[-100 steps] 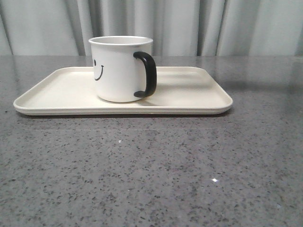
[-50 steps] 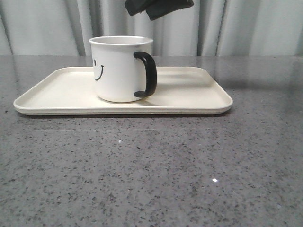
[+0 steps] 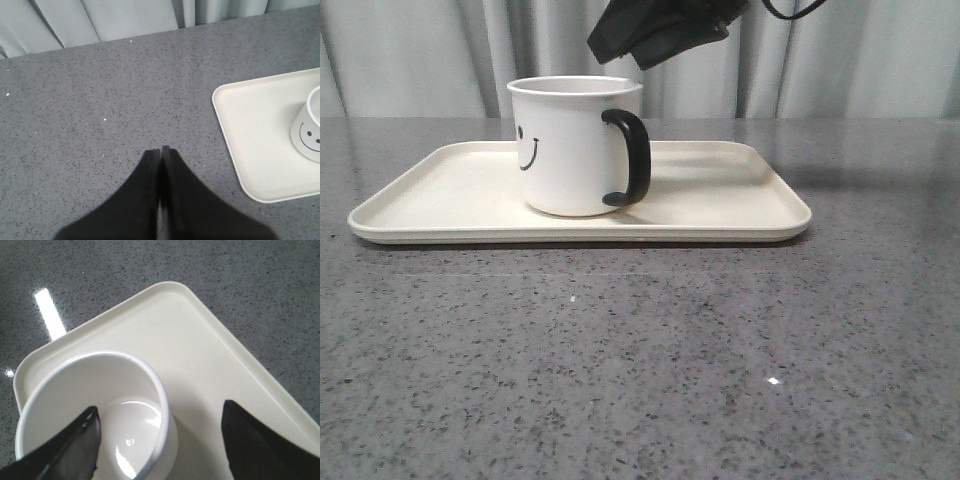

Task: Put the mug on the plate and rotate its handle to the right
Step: 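Lower the right gripper into the mug and grip its rim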

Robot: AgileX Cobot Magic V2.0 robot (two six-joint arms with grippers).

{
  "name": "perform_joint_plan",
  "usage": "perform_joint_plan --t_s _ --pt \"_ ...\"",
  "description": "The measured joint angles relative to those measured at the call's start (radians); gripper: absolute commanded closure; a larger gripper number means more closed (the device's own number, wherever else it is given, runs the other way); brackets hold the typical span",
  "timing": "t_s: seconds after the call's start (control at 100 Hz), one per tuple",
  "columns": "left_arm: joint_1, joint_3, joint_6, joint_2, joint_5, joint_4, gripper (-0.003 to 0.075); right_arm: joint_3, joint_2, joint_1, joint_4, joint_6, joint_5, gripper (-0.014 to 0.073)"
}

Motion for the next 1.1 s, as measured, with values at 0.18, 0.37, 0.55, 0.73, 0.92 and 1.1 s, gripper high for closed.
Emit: perform_joint_plan --t_s 0.18,0.37,0.55,0.73,0.92,1.1 --pt "0.0 0.0 0.0 0.0 0.003 0.0 0.074 0.0 0.018 0.0 -0.002 -0.002 0.006 0.0078" --pt "0.0 0.0 0.0 0.0 0.003 0.0 0.074 0.0 0.029 0.0 -0.004 -0.002 0.008 0.0078" --pt "0.0 0.0 0.0 0.0 0.003 0.0 0.074 0.0 0.03 0.0 -0.004 0.0 0.014 0.0078" --pt "0.0 0.0 0.0 0.0 0.005 0.0 0.0741 0.0 0.031 0.001 -0.004 0.0 0.026 0.0078" --pt "0.0 0.0 0.0 0.0 0.005 0.0 0.074 0.0 0.037 0.001 -0.004 0.0 0.028 0.0078" --pt "0.0 0.0 0.0 0.0 0.005 0.0 0.074 0.0 0.038 0.001 -0.006 0.002 0.032 0.0078"
